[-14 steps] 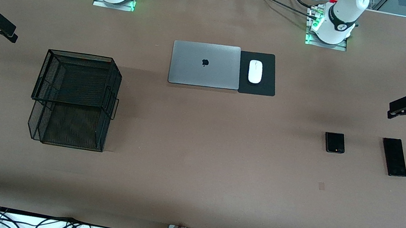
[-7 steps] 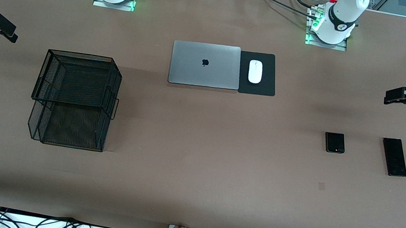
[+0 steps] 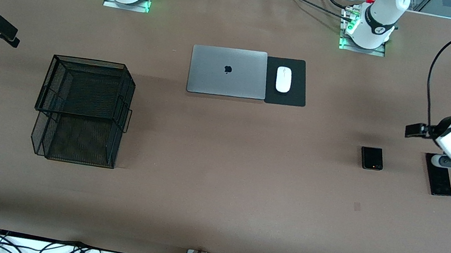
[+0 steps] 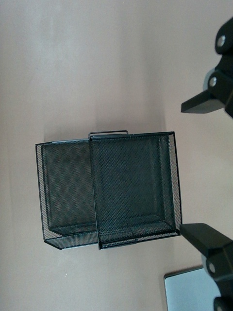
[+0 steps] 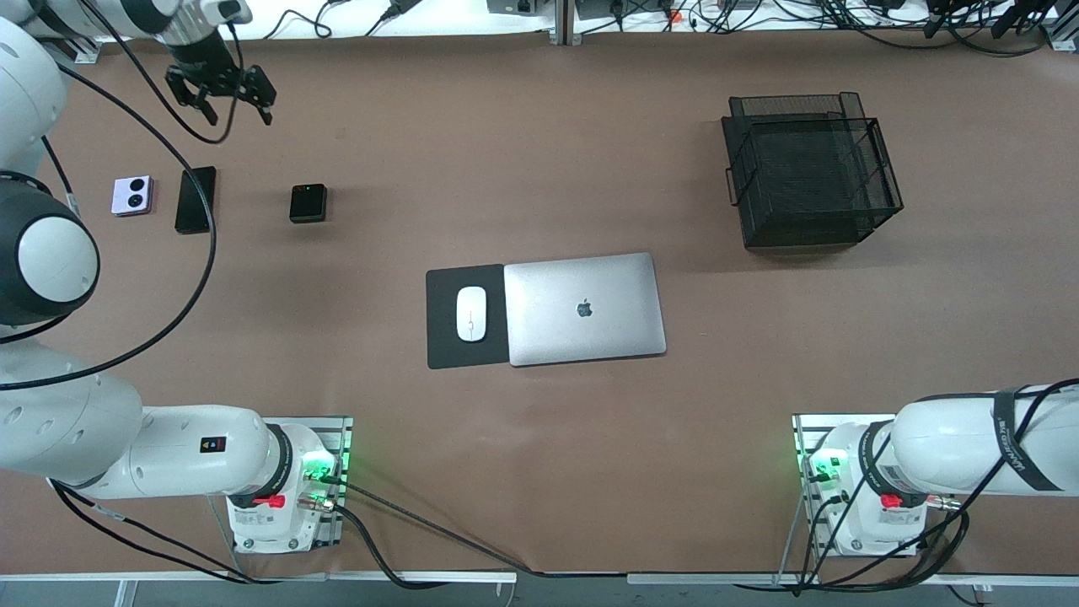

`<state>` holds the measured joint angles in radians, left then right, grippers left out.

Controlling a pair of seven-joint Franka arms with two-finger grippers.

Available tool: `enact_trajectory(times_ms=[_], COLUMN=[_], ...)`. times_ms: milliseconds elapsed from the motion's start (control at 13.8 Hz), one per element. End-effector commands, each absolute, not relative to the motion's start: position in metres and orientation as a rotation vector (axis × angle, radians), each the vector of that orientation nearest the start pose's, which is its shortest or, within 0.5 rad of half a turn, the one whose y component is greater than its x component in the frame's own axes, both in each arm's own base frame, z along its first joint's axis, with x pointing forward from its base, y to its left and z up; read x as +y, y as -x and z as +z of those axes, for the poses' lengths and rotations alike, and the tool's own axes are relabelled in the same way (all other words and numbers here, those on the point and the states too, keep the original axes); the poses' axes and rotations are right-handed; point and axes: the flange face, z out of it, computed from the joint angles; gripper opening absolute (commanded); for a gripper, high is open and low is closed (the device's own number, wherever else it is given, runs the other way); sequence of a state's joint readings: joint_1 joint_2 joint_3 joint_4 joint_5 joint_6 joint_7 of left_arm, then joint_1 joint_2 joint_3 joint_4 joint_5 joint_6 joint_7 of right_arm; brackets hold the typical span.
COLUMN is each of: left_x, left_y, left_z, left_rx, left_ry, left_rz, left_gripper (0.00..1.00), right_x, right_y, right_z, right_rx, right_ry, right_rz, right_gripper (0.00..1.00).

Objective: Place phones with both arms
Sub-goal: 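Reach down and grasp the small black flip phone with the left gripper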

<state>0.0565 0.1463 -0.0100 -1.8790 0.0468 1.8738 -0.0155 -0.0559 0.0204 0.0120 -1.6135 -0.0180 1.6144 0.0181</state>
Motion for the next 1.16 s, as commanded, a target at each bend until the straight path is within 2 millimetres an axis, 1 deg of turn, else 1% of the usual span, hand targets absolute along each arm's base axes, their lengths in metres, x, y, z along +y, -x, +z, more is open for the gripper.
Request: enact_trajectory(times_ms=[0, 73, 218, 364, 436, 582, 727, 1091], left_x=[0.032, 0.031, 0.031, 0.031, 0.031, 0.030, 0.030, 0.033], left_y=[-0.570, -0.570, -0.571, -0.573, -0.572, -0.568, -0.568, -0.560], left_z=[0.369, 0.346, 0.310, 0.279, 0.260, 0.231, 0.210, 0.178], left_rx=[-0.055, -0.047, -0.045, -0.040, -0.029, -0.027, -0.027, -0.050], left_ry=[3.111, 3.112, 3.114, 3.115, 3.113, 3.115, 3.118, 3.121], left_rz=[0.073, 0.011, -0.042, -0.035, -0.018, -0.025, -0.028, 0.051], left_gripper=[1.00, 1.00, 1.00, 1.00, 1.00, 1.00, 1.00, 1.00], right_x=[-0.027, -0.027, -0.027, -0.027, -0.027, -0.027, -0.027, -0.027], right_y=[-0.562, -0.562, -0.562, -0.562, -0.562, -0.563, -0.564, -0.563], right_z=[0.601, 0.601, 0.601, 0.601, 0.601, 0.602, 0.601, 0.602], right_rx=[0.108, 0.108, 0.108, 0.108, 0.108, 0.108, 0.108, 0.108], right_ry=[3.141, 3.141, 3.141, 3.141, 3.141, 3.141, 3.141, 3.139], right_rz=[0.017, 0.015, 0.015, 0.014, 0.012, -0.005, -0.002, -0.005], right_gripper=[1.00, 1.00, 1.00, 1.00, 1.00, 1.00, 1.00, 1.00])
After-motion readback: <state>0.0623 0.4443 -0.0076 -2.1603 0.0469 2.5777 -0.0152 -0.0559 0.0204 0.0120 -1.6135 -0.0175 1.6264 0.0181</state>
